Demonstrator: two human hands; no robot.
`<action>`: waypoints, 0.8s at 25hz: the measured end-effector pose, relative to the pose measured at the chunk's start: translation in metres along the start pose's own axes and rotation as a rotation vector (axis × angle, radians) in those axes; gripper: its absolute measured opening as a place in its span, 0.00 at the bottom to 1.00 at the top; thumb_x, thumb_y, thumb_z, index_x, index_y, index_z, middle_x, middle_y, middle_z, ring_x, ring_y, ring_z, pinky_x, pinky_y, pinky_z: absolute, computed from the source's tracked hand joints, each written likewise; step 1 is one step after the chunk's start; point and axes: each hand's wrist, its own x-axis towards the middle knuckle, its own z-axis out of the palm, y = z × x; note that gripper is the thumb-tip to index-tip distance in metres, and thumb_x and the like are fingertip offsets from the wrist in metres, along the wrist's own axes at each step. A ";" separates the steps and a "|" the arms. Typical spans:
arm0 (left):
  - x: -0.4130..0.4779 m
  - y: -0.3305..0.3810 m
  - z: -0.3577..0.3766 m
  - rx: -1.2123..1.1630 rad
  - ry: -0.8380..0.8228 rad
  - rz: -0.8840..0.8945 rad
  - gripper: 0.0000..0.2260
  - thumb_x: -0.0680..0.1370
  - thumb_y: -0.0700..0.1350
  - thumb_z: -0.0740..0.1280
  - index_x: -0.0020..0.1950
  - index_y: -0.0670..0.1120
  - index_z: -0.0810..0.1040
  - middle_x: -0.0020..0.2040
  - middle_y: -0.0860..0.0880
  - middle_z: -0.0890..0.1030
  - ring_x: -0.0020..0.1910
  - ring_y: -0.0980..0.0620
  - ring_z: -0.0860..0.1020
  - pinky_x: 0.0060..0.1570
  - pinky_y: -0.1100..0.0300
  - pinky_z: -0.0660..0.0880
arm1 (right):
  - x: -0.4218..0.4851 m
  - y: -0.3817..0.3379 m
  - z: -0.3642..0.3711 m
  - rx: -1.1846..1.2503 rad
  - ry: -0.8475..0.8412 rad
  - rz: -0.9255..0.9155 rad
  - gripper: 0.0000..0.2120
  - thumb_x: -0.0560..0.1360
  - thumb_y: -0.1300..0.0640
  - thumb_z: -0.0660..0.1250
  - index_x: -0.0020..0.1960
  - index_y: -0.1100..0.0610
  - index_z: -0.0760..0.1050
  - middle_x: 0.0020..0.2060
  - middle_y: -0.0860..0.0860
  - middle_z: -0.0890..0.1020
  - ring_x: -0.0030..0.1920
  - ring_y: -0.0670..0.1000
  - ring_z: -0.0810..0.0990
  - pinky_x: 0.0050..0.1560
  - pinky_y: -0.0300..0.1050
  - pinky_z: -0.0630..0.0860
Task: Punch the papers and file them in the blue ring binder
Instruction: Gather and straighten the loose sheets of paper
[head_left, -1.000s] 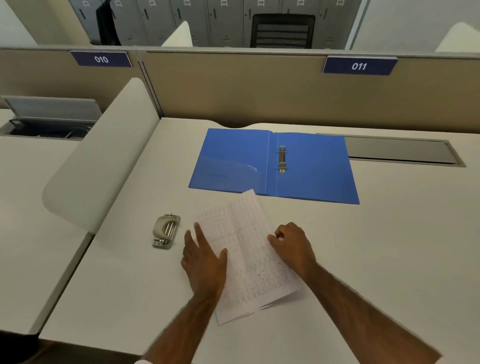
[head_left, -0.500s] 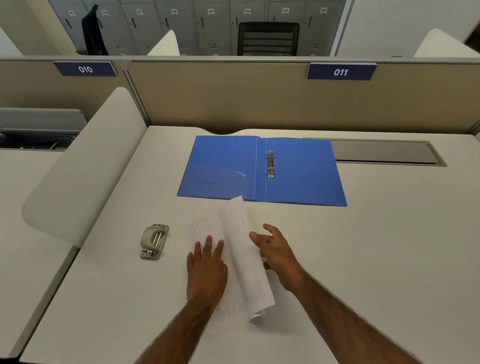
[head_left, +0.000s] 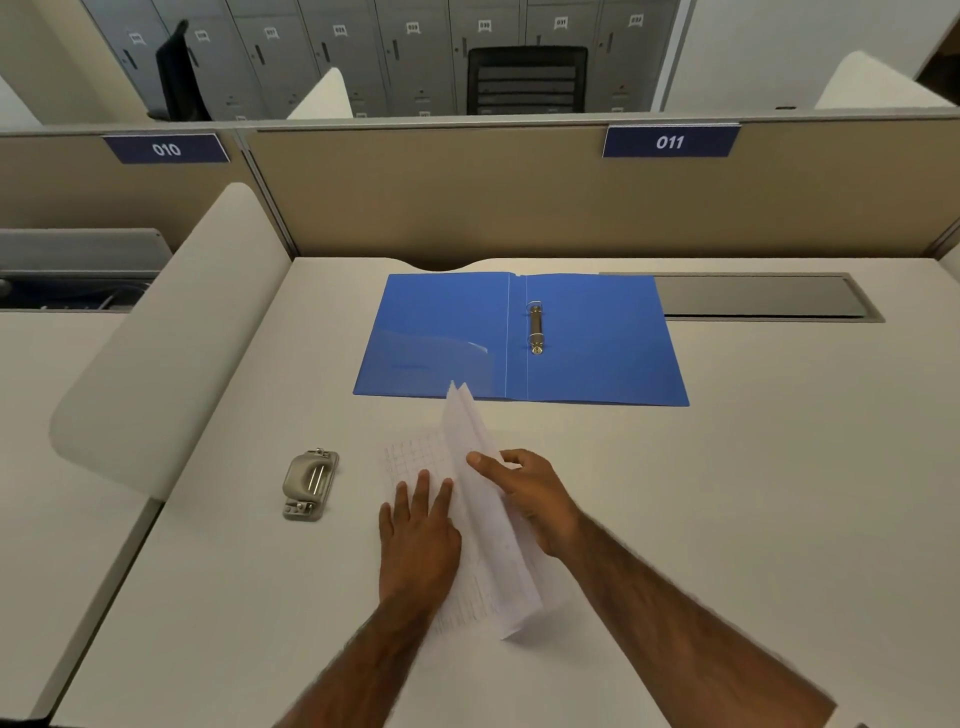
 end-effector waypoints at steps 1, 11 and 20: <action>0.000 -0.001 0.001 0.017 0.000 -0.004 0.24 0.83 0.53 0.47 0.80 0.56 0.49 0.81 0.49 0.47 0.80 0.44 0.44 0.76 0.42 0.41 | -0.002 -0.006 0.001 -0.049 -0.008 -0.022 0.33 0.71 0.30 0.65 0.66 0.52 0.72 0.59 0.46 0.78 0.54 0.50 0.78 0.59 0.48 0.76; 0.008 -0.013 -0.020 -0.654 0.167 -0.074 0.35 0.74 0.55 0.71 0.78 0.54 0.58 0.77 0.49 0.64 0.75 0.50 0.63 0.72 0.49 0.63 | -0.001 -0.003 -0.034 -0.218 0.038 -0.199 0.13 0.76 0.63 0.63 0.56 0.57 0.82 0.50 0.56 0.85 0.49 0.57 0.84 0.55 0.56 0.81; 0.000 0.047 -0.146 -1.336 -0.129 0.133 0.25 0.67 0.58 0.73 0.59 0.47 0.81 0.55 0.46 0.84 0.56 0.44 0.81 0.57 0.45 0.79 | -0.057 -0.037 -0.117 0.248 -0.024 -0.518 0.11 0.73 0.64 0.73 0.52 0.51 0.84 0.53 0.54 0.85 0.55 0.56 0.83 0.58 0.54 0.77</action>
